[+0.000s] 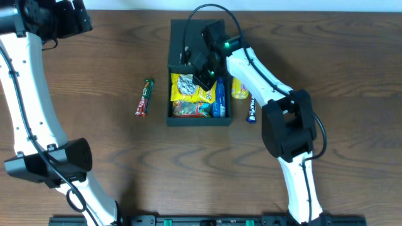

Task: Pack container
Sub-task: 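Lower the yellow Hacks bag into the box and release, then grasp the yellow Mentos bottle with the right gripper and lift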

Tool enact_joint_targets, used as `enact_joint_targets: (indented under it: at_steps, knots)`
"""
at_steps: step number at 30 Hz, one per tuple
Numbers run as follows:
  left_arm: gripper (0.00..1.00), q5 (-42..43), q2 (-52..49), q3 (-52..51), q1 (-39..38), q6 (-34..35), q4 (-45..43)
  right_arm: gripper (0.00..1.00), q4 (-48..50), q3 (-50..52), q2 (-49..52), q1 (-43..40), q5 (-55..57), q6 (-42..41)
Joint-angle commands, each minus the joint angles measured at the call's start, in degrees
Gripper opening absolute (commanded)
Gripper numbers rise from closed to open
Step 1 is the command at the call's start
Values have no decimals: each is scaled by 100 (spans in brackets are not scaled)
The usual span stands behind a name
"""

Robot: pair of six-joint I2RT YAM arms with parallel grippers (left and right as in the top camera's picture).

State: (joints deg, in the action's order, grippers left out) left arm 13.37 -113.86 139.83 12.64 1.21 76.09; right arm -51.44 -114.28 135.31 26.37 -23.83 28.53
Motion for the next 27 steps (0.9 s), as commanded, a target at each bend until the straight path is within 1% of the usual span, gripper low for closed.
enact_joint_targets:
  at_steps: [1,5,6,7,8,9,10,11,13,15,16,18,19,22,27]
  knots:
    - [95,24,-48,-203,2,-129,24,2,-4,-96,-85,72,-44,-203]
    - [95,24,-50,-616,2,-258,11,1,-190,-654,-413,-17,-70,-597]
    - [95,22,-52,-754,2,-260,9,9,-247,-831,-584,-57,24,-782]
    - [95,22,-57,-931,-2,-260,-4,37,-264,-942,-732,-114,219,-1038]
    - [95,22,-57,-1040,-7,-278,-11,53,-280,-997,-859,-177,448,-1287]
    - [95,22,-57,-1200,-22,-321,-24,60,-308,-1021,-988,-249,719,-1528]
    - [95,22,-57,-1346,-37,-378,-50,75,-376,-1021,-1106,-343,1029,-1810]
    - [95,24,-57,-1523,-72,-404,-96,99,-509,-1021,-1174,-446,1322,-2149]
    - [95,24,-57,-1888,-164,-459,-258,99,-946,-1003,-1169,-673,1572,-2728]
    - [95,24,-57,-2199,-297,-588,-461,99,-1287,-815,-1045,-883,1574,-3099]
    - [95,24,-57,-2330,-382,-693,-566,99,-1357,-710,-973,-951,1639,-3233]
    - [95,22,-68,-2514,-564,-931,-728,99,-1412,-444,-859,-1093,1978,-3860]
    - [95,22,-68,-2592,-669,-1047,-802,99,-1373,-306,-802,-1134,1974,-4002]
    - [95,20,-68,-2712,-890,-1202,-933,99,-1344,-7,-750,-1174,1950,-4212]
    - [95,-142,-111,-2916,-1161,-1495,-1005,88,-1292,411,-708,-1104,1744,-4328]
